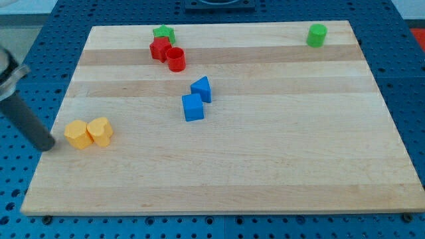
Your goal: Push green star closer to green circle
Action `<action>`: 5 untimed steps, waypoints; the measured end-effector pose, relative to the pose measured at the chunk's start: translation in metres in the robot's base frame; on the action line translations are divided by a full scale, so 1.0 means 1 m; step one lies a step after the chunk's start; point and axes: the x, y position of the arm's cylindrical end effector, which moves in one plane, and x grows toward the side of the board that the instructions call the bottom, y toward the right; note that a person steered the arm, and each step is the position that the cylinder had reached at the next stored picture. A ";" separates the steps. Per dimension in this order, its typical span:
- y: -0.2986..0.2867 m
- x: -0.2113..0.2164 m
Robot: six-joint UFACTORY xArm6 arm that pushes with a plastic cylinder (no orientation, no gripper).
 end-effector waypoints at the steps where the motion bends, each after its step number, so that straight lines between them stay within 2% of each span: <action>1: 0.066 -0.011; 2: 0.129 -0.011; 3: 0.157 -0.019; 4: 0.165 -0.028; 5: 0.100 0.011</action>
